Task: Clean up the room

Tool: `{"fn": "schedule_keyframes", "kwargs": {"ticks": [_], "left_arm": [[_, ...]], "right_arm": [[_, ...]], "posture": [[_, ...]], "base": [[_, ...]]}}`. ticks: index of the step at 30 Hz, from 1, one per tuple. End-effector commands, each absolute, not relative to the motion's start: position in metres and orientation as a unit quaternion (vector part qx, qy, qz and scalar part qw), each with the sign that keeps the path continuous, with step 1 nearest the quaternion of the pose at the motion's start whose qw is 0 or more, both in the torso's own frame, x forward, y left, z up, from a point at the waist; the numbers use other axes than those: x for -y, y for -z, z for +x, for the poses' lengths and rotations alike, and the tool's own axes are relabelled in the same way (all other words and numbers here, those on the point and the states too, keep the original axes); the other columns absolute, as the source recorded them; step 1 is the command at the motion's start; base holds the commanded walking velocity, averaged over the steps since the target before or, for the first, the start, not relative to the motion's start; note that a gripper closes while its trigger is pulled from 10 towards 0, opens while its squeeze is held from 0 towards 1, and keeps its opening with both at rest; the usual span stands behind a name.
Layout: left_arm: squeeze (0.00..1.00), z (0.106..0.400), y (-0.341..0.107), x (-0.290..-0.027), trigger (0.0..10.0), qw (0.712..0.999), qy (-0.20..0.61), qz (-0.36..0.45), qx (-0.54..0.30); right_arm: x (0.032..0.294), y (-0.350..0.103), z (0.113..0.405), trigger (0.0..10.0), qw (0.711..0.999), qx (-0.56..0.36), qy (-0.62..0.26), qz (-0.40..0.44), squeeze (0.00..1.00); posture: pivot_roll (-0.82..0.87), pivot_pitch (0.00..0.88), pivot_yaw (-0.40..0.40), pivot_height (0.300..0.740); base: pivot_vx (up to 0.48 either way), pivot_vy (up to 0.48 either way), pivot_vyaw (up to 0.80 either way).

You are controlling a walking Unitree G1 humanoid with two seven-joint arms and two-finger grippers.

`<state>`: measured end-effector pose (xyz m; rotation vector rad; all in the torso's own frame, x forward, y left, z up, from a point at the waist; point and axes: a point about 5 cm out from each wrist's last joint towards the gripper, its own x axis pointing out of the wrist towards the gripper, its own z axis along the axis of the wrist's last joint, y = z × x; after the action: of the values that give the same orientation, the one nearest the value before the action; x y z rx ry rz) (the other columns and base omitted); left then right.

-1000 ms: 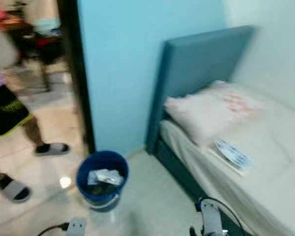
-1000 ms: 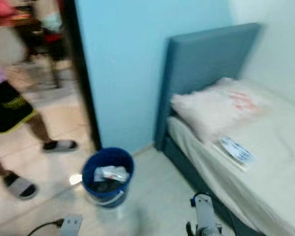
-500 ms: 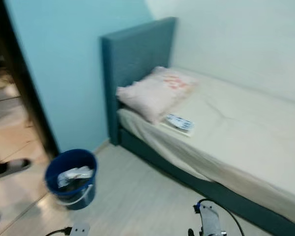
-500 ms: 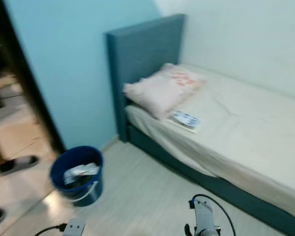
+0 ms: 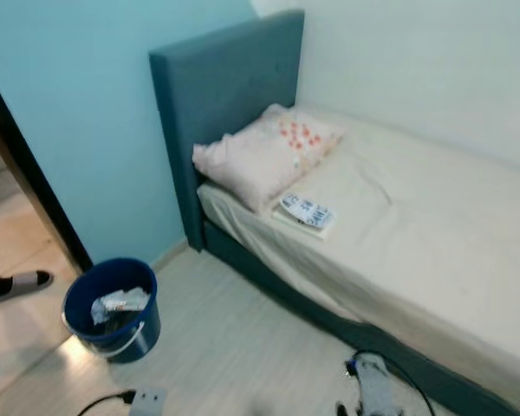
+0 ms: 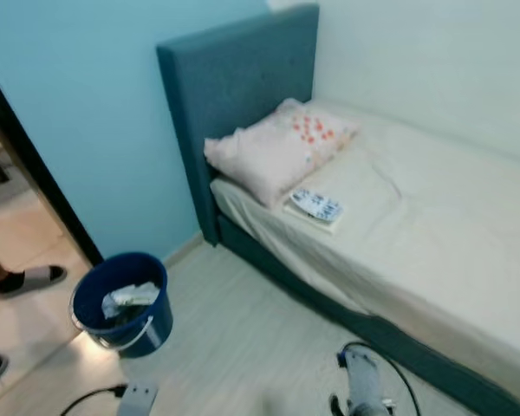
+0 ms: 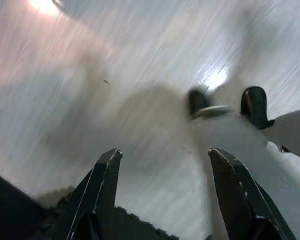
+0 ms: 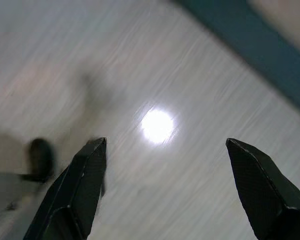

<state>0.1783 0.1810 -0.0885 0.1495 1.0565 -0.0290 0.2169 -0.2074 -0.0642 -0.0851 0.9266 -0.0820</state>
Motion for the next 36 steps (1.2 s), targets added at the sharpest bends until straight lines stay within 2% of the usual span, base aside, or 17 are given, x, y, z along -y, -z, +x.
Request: {"fn": "schedule_keyframes", "kwargs": {"ticks": [1, 4, 20, 36], "left_arm": [[0.00, 0.1689, 0.0923, -0.1857, 10.0, 0.851, 0.012, 0.076, -0.519], [0.00, 0.1688, 0.0925, -0.1845, 10.0, 0.851, 0.013, 0.076, -0.519], [0.00, 0.1657, 0.0940, -0.1828, 10.0, 0.848, 0.017, 0.078, -0.523], [0.00, 0.1634, 0.0949, -0.1835, 10.0, 0.847, 0.020, 0.080, -0.525]], "right_arm": [[0.2018, 0.0694, 0.2098, 10.0, 0.888, -0.457, 0.033, -0.039, 0.00], [0.2021, 0.0695, 0.2096, 10.0, 0.887, -0.458, 0.034, -0.040, 0.00], [0.2038, 0.0697, 0.2088, 10.0, 0.886, -0.460, 0.032, -0.047, 0.00], [0.2060, 0.0697, 0.2080, 10.0, 0.885, -0.461, 0.031, -0.061, 0.00]], "posture": [[-0.05, 0.075, -0.021, 0.740], [-0.05, 0.075, -0.021, 0.740], [-0.05, 0.075, -0.022, 0.740], [-0.06, 0.069, -0.029, 0.740]], "base": [[0.000, -0.480, 0.00], [0.000, -0.480, 0.00], [0.000, -0.480, -0.76], [0.000, -0.480, 0.00]]}}
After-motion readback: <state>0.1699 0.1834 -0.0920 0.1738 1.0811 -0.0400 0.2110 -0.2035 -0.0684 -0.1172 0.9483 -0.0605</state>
